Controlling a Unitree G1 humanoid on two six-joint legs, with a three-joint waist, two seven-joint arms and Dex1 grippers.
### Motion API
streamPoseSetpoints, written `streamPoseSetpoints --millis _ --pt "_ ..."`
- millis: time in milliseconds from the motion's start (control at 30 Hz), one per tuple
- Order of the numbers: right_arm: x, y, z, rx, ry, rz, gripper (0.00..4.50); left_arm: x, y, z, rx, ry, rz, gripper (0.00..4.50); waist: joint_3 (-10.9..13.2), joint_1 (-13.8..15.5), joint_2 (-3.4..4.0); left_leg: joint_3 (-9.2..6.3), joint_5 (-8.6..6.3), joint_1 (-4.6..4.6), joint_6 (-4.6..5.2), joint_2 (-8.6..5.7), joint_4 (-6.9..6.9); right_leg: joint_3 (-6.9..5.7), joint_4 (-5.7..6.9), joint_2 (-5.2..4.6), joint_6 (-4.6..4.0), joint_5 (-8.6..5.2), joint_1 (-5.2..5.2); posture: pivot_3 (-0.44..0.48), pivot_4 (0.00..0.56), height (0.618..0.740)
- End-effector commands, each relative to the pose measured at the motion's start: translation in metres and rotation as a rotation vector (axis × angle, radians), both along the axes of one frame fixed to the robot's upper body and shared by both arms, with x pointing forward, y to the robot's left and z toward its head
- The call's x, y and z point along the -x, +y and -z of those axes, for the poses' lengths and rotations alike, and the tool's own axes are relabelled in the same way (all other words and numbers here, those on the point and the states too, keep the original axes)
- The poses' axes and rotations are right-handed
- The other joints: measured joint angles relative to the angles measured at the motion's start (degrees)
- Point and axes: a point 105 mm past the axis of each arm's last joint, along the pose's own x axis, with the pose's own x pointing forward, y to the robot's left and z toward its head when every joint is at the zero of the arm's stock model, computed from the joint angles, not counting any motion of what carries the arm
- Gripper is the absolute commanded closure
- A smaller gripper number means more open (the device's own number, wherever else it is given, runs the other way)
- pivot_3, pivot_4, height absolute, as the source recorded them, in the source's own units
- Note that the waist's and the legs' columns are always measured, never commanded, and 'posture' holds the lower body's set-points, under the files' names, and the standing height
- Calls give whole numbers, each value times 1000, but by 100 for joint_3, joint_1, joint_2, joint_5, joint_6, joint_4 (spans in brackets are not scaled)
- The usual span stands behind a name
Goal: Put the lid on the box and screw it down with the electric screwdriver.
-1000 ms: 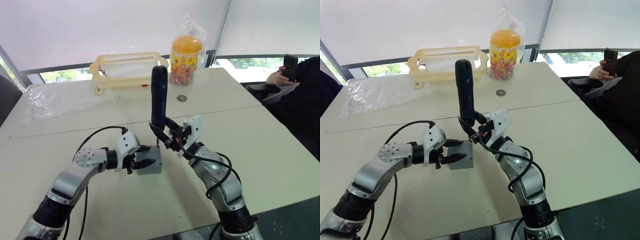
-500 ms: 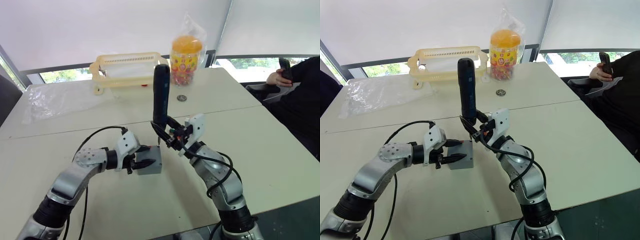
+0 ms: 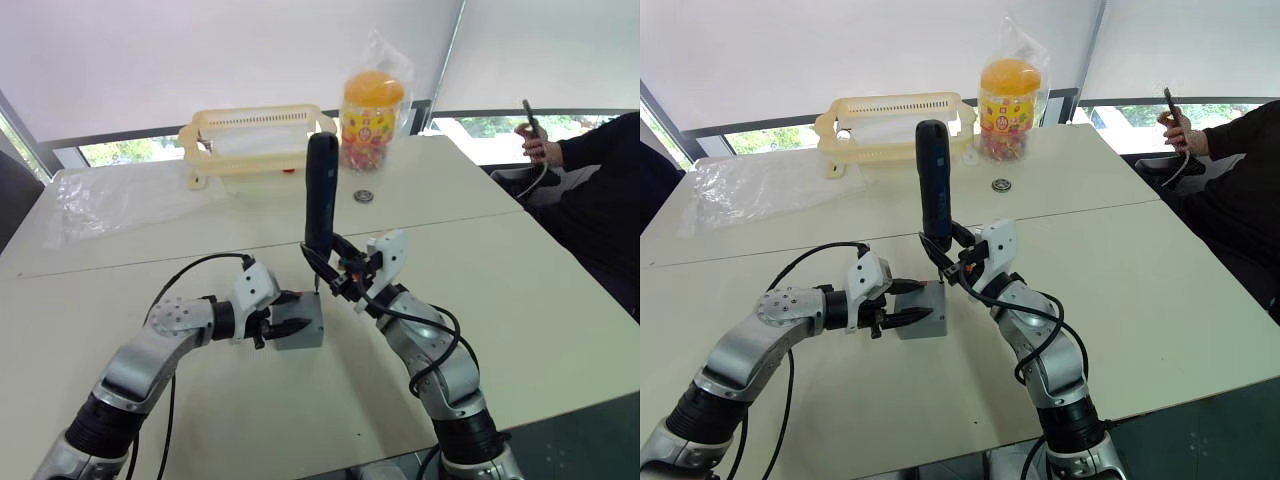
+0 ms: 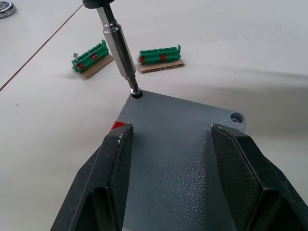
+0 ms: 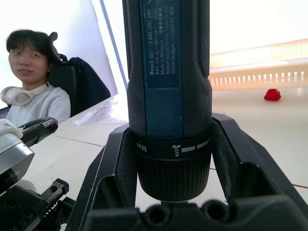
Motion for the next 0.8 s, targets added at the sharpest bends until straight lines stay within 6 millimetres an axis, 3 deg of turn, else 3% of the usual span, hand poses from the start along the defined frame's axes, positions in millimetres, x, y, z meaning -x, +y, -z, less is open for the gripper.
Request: streamPoseSetpoints --millis 33,600,800 --pt "6 4 -11 -28 -53 -18 2734 1 6 13 -45 44 -23 1931 0 0 0 0 0 0 0 0 0 0 0 0 0 0 0 0 150 740" --pt "-3 1 36 206 -55 -5 2734 0 6 14 -47 47 -26 1931 -6 -1 -4 0 0 13 0 0 0 0 0 0 -1 -1 13 0 150 740" --pt "2 -1 43 167 8 -32 2734 1 7 15 -47 48 -29 1931 -13 8 -9 -1 0 17 0 0 1 0 0 -1 -1 -1 19 0 150 740"
